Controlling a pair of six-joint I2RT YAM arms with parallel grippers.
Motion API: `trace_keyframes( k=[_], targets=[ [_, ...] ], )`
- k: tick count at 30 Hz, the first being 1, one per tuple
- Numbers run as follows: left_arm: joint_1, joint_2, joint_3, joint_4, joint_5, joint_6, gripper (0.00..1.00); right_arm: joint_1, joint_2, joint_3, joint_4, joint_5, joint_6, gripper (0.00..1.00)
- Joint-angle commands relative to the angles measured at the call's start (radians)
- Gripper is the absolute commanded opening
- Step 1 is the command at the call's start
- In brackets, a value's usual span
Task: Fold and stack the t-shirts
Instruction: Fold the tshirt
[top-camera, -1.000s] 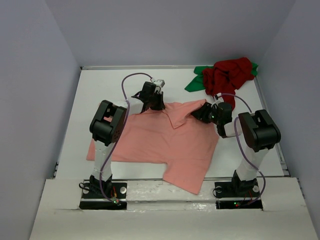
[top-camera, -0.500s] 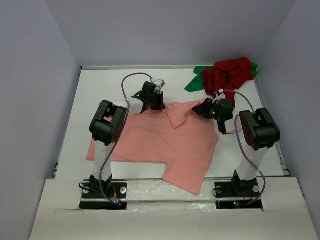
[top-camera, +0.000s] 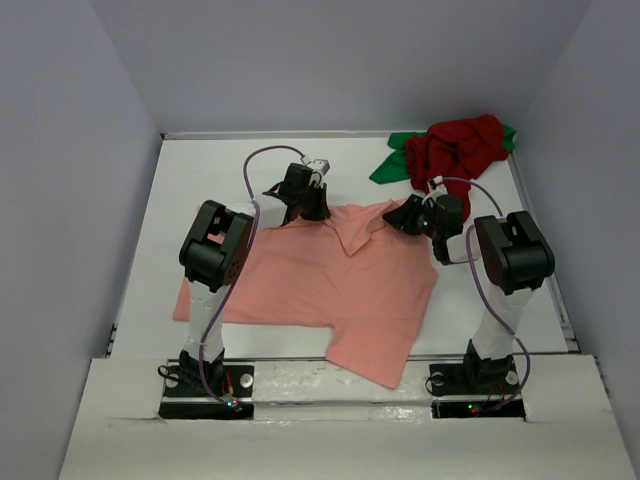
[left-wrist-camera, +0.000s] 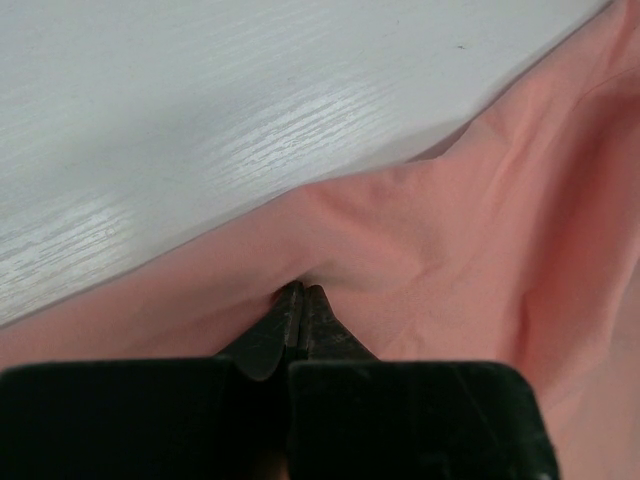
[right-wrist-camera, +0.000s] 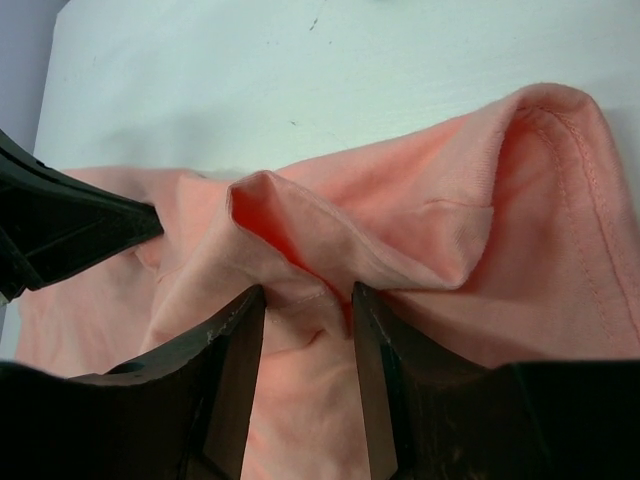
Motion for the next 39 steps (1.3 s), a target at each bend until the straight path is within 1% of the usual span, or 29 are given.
trace_keyframes(
  k=[1, 3, 6, 9, 10, 11, 15, 22, 26, 28, 31, 36, 39],
  targets=[
    [-0.007, 0.013, 0.039, -0.031, 0.0, 0.019, 0.0, -0.006, 0.018, 0.036, 0.028, -0.017, -0.013, 0.45],
    [-0.005, 0.013, 0.042, -0.033, 0.002, 0.02, 0.0, -0.006, 0.02, 0.038, 0.025, -0.02, -0.002, 0.43],
    [-0.005, 0.015, 0.041, -0.034, -0.004, 0.022, 0.0, -0.006, 0.017, 0.047, 0.001, -0.028, 0.004, 0.34],
    [-0.007, 0.015, 0.042, -0.034, -0.003, 0.022, 0.0, -0.006, 0.011, 0.061, -0.036, -0.031, 0.007, 0.19],
    [-0.005, 0.015, 0.042, -0.036, -0.006, 0.022, 0.0, -0.006, 0.007, 0.064, -0.067, -0.032, 0.007, 0.03],
    [-0.007, 0.015, 0.042, -0.036, -0.006, 0.022, 0.0, -0.006, 0.003, 0.07, -0.079, -0.031, 0.008, 0.0],
    [-0.005, 0.015, 0.044, -0.036, -0.007, 0.022, 0.0, -0.006, -0.035, 0.088, -0.168, -0.026, 0.005, 0.0],
    [-0.005, 0.016, 0.044, -0.037, -0.009, 0.022, 0.0, -0.006, -0.166, 0.139, -0.456, 0.013, -0.012, 0.0],
    [-0.005, 0.015, 0.045, -0.037, -0.009, 0.022, 0.0, -0.006, -0.235, 0.164, -0.584, 0.044, -0.031, 0.0],
    [-0.005, 0.015, 0.044, -0.037, -0.009, 0.022, 0.0, -0.006, -0.25, 0.176, -0.628, 0.052, -0.032, 0.0],
    [-0.007, 0.015, 0.042, -0.037, -0.007, 0.022, 0.0, -0.006, -0.259, 0.216, -0.743, 0.052, -0.038, 0.0],
    [-0.005, 0.015, 0.044, -0.039, -0.006, 0.022, 0.0, -0.006, -0.25, 0.249, -0.878, 0.067, -0.044, 0.0],
    [-0.005, 0.016, 0.044, -0.04, -0.004, 0.023, 0.0, -0.006, -0.25, 0.25, -0.932, 0.069, -0.042, 0.0]
  ],
)
